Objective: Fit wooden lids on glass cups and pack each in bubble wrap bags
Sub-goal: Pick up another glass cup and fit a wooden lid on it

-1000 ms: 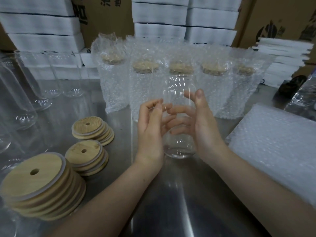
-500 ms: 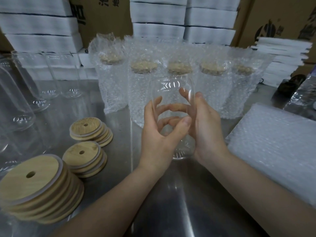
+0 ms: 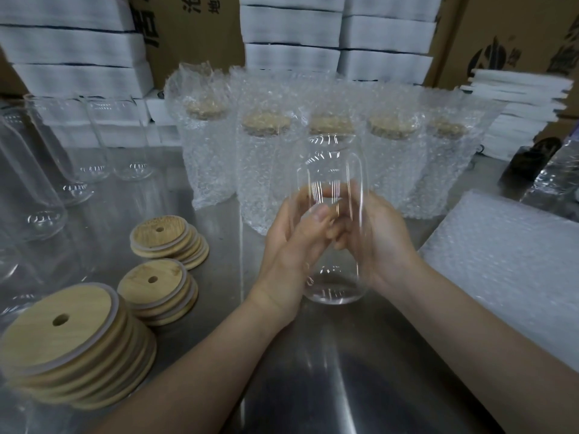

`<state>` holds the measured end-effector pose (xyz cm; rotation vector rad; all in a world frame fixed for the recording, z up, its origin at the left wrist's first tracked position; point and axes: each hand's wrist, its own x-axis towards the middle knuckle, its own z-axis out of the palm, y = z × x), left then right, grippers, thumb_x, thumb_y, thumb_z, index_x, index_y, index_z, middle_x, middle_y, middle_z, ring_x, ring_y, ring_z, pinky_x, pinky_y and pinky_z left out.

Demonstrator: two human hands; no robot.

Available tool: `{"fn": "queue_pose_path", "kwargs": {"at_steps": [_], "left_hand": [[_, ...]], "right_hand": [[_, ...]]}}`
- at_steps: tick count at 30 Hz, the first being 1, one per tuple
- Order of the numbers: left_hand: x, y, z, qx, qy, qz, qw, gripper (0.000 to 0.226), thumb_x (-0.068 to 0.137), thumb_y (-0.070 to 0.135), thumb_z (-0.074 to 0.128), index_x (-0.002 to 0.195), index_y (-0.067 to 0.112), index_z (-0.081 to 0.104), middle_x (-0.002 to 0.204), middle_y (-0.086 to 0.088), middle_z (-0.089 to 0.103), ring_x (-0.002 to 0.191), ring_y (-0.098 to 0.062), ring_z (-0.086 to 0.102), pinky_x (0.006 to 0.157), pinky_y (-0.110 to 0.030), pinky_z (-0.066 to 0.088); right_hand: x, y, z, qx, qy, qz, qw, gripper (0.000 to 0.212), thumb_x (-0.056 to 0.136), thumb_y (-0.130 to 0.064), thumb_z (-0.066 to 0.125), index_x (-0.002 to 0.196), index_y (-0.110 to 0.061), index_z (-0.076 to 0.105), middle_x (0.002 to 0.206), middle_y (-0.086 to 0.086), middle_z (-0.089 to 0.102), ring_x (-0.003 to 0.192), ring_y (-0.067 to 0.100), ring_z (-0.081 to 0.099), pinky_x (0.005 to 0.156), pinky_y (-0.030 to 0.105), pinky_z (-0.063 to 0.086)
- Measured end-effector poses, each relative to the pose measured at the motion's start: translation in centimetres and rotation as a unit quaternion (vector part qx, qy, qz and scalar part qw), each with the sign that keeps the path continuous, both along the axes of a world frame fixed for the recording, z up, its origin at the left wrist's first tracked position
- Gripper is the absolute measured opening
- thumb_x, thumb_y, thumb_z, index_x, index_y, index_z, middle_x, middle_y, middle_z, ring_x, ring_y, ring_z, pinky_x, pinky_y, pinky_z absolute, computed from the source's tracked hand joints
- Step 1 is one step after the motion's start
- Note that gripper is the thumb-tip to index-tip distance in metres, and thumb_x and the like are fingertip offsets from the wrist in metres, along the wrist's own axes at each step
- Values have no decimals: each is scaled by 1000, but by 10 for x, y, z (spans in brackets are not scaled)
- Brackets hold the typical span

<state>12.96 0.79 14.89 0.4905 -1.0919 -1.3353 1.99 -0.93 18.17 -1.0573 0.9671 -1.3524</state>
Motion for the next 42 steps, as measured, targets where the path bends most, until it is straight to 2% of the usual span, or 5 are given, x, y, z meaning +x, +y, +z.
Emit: {"fn": "queue_pose_path", "kwargs": {"at_steps": [9, 12, 23, 30, 42], "left_hand": [[3, 1, 7, 38, -50, 35, 997, 91, 75, 69, 64, 145, 15, 42, 128, -8, 57, 113, -24, 56, 100, -45, 45], [5, 1, 7, -2, -46, 94, 994, 52, 91, 51, 45, 140, 35, 43, 137, -8, 57, 123, -27, 58, 106, -54, 44], [-6, 14, 12, 13, -79, 154, 985, 74, 80, 58, 62, 142, 23, 42, 139, 1, 55, 123, -18, 59, 101, -44, 51], [-10, 14, 9, -26, -76, 200, 977, 73, 72, 63, 59, 133, 24, 45, 115, 1, 66, 90, -10, 72, 61, -20, 54], [-2, 10, 17, 79, -18, 122, 989, 55, 91, 61, 29, 117, 25, 62, 110, -3, 74, 87, -26, 75, 60, -38, 60]], "right_hand": [[-1, 2, 2, 25, -87, 123, 988, 52, 103, -49, 30, 113, -10, 62, 98, 14, 72, 82, 30, 70, 78, 42, 54], [-6, -1, 4, 0, -72, 162, 984, 74, 87, -69, 33, 133, -13, 51, 119, 22, 67, 111, 45, 63, 96, 62, 49], [11, 6, -5, -149, 92, 29, 984, 101, 56, -75, 73, 134, -17, 48, 97, 6, 69, 82, 21, 66, 67, 29, 55], [15, 11, 4, -109, 129, -5, 986, 61, 93, -68, 26, 120, -20, 52, 103, 21, 65, 86, 42, 67, 72, 53, 53], [5, 5, 8, -79, 104, 3, 991, 51, 100, -54, 19, 93, -18, 55, 65, 1, 48, 49, 15, 49, 44, 22, 39]]}}
